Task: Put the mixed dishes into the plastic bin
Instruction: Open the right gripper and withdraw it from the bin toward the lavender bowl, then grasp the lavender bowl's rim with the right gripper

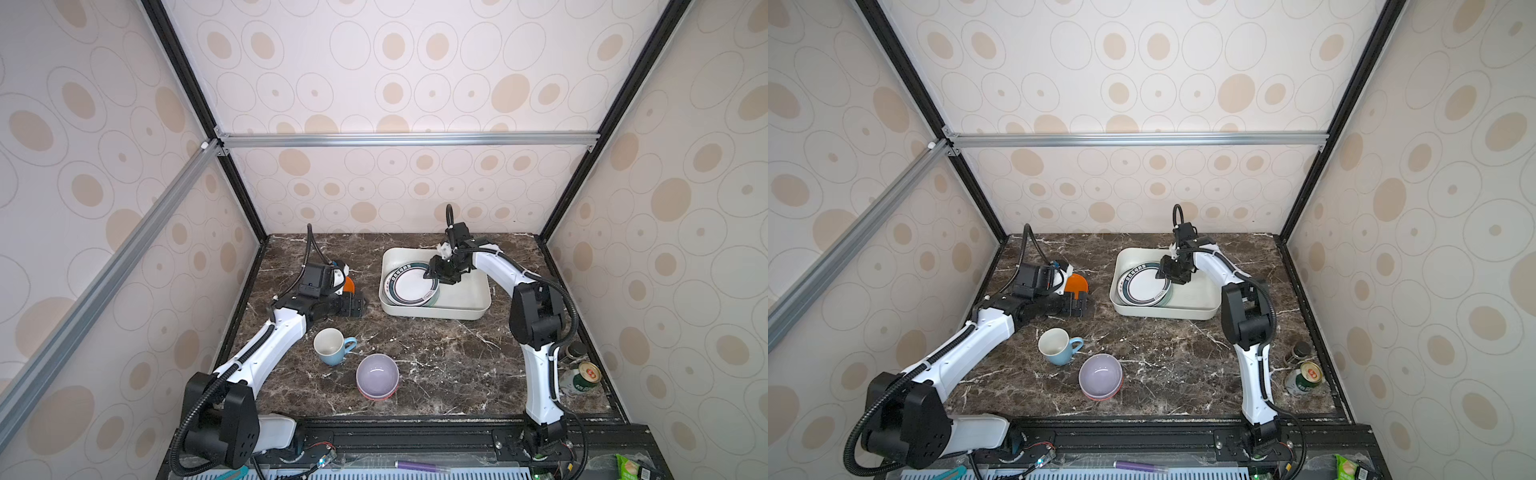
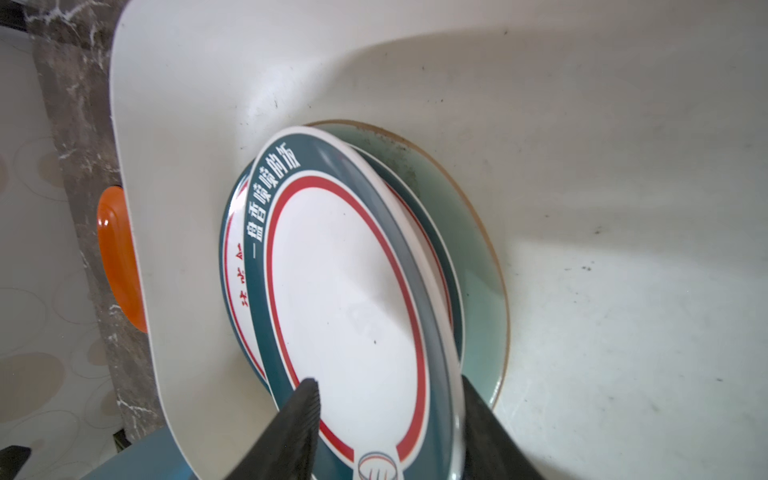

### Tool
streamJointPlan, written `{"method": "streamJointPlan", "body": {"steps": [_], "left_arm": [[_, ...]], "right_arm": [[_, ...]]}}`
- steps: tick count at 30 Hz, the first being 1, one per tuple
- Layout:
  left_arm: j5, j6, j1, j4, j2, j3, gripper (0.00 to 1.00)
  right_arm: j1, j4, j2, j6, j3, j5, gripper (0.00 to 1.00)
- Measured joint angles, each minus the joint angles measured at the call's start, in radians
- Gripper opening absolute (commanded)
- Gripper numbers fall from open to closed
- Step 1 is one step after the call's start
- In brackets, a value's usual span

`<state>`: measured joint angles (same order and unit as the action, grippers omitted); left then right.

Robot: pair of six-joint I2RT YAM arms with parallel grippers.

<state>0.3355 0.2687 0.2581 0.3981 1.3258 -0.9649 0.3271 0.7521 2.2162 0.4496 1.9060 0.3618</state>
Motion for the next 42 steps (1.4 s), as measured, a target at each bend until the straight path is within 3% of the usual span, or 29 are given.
{"method": "streamJointPlan", "body": {"steps": [5, 8, 14, 20, 25, 34, 42], "left_arm": [[0.008, 0.000, -0.003, -0.002, 0.000, 0.001, 0.99], [0.014, 0.000, -0.006, -0.002, 0.000, 0.004, 0.99], [0.027, 0.000, -0.009, -0.004, 0.000, 0.008, 0.99], [0.030, 0.000, -0.011, -0.011, 0.000, 0.008, 0.99], [0.031, 0.000, -0.011, -0.017, 0.000, 0.015, 0.98], [0.026, 0.014, 0.052, 0.014, -0.034, 0.026, 0.93], [-0.072, 0.105, 0.245, 0.130, -0.298, 0.082, 0.91]], "right_arm": [[0.022, 0.078, 0.068, -0.039, 0.082, -0.052, 0.56], [0.049, 0.122, 0.109, -0.055, 0.130, -0.081, 0.67], [0.094, 0.203, 0.145, -0.090, 0.217, -0.167, 0.68], [0.106, 0.216, 0.130, -0.111, 0.199, -0.227, 0.68], [0.108, 0.199, 0.010, -0.122, 0.074, -0.255, 0.68], [0.127, 0.095, -0.415, -0.099, -0.308, -0.220, 0.66], [0.337, 0.007, -0.596, -0.042, -0.594, -0.211, 0.60]]}}
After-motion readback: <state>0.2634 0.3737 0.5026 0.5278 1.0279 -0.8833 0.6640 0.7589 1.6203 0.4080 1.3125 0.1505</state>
